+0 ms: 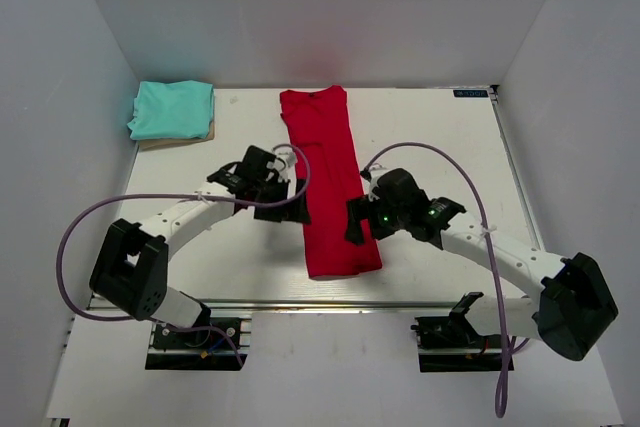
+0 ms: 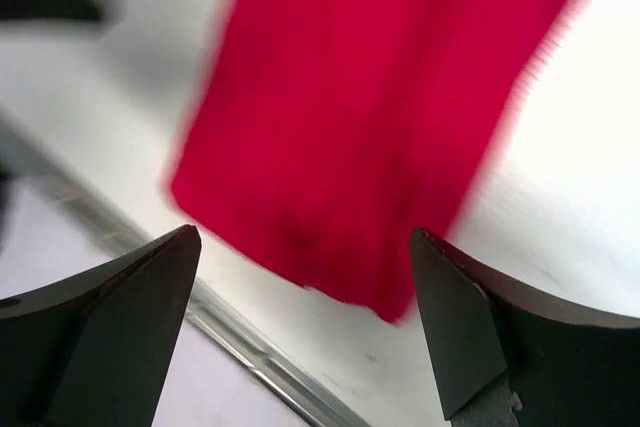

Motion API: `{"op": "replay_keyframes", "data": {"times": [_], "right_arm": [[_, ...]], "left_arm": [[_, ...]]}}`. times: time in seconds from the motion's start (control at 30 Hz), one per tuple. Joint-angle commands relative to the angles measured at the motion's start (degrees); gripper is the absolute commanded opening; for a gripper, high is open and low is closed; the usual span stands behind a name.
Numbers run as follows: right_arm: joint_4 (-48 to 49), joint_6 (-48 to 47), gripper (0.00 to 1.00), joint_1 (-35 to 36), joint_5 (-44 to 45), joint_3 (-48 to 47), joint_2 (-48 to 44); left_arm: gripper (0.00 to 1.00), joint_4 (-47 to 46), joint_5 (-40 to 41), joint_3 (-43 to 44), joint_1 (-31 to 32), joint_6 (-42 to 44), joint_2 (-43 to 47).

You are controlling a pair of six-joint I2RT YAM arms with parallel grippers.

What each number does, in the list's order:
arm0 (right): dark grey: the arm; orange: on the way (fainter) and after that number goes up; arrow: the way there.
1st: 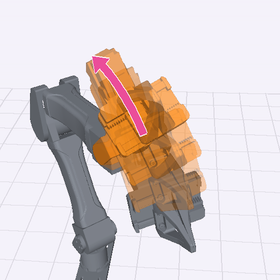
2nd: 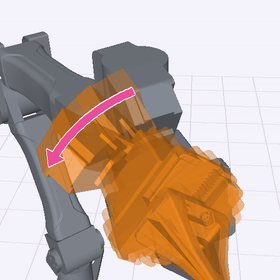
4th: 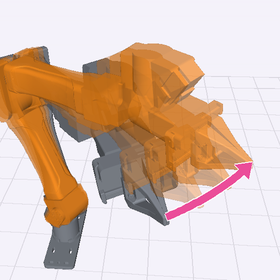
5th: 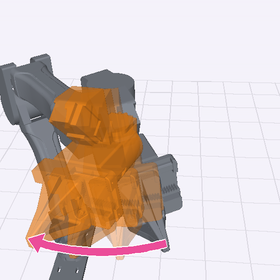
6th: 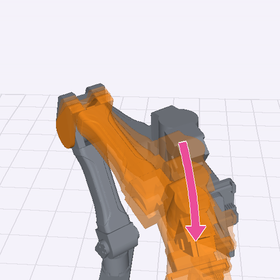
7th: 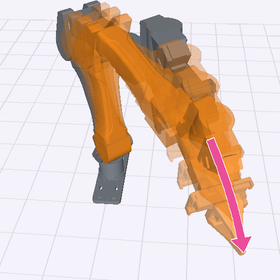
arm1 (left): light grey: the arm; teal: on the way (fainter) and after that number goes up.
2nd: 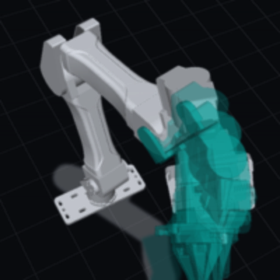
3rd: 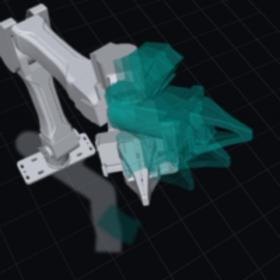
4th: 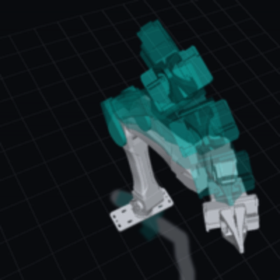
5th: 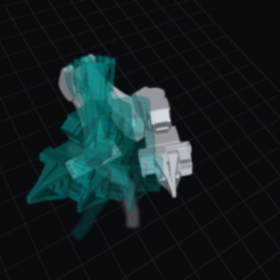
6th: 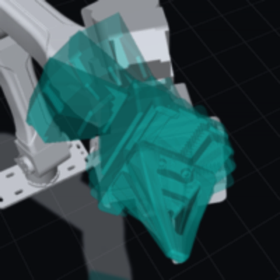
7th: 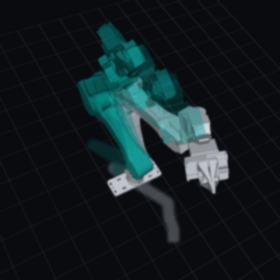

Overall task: Fold and stack the t-shirts
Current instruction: Rotate the tshirt 90 degrees, then grab the bottom of the folded rectangular tshirt with both arms

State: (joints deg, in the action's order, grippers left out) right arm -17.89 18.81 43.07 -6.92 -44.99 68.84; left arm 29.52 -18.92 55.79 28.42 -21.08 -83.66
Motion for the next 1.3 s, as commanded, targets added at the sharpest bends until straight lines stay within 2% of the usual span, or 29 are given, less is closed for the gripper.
{"op": "replay_keyframes", "data": {"times": [0.0,0.17,0.33,0.47,0.8,0.87,0.93,1.07,1.17,1.2,1.23,1.27], "right_arm": [[-9.8,4.1,0.90,-1.1,12.8,0.4,1.3],[-10.7,9.7,0.90,-2.5,14.0,4.6,1.1],[-9.4,13.1,0.90,-3.9,13.4,6.9,2.5],[-7.7,13.4,0.83,-4.2,10.6,7.5,5.1],[-0.3,14.0,0.49,-4.0,-2.5,11.3,6.1],[0.1,14.5,0.41,-4.0,-2.8,12.1,5.9],[-0.1,15.5,0.28,-4.0,-2.7,12.3,6.0],[0.0,15.6,0.22,-3.9,-3.5,12.5,5.7],[0.2,15.4,0.12,-3.9,-3.7,12.6,6.0],[0.3,15.5,0.10,-4.0,-3.8,12.6,6.0],[0.2,15.6,0.05,-4.0,-3.7,12.6,6.0],[0.1,15.6,0.02,-4.0,-3.8,12.6,6.0]], "left_arm": [[1.00,4.6,-3.1,-3.2,3.6,1.8,2.0],[1.00,5.9,-2.4,-6.3,8.7,1.8,1.3],[1.00,1.3,-4.4,-7.5,13.0,0.0,-1.4],[1.00,2.2,0.0,-7.0,15.8,-0.5,-4.0],[0.68,2.1,1.7,-7.0,21.2,-2.6,-7.0],[0.63,0.5,2.2,-7.5,21.8,-3.3,-7.5],[0.54,0.0,2.2,-7.5,22.5,-3.3,-8.4],[0.41,-1.4,3.5,-7.5,23.7,-3.8,-10.9],[0.31,-0.8,5.7,-6.4,24.3,-3.8,-11.7],[0.24,-0.8,6.4,-6.4,24.3,-3.8,-12.3],[0.09,0.0,7.1,-5.8,24.3,-3.8,-12.3],[0.00,0.7,9.0,-4.9,24.3,-4.4,-12.8]]}}
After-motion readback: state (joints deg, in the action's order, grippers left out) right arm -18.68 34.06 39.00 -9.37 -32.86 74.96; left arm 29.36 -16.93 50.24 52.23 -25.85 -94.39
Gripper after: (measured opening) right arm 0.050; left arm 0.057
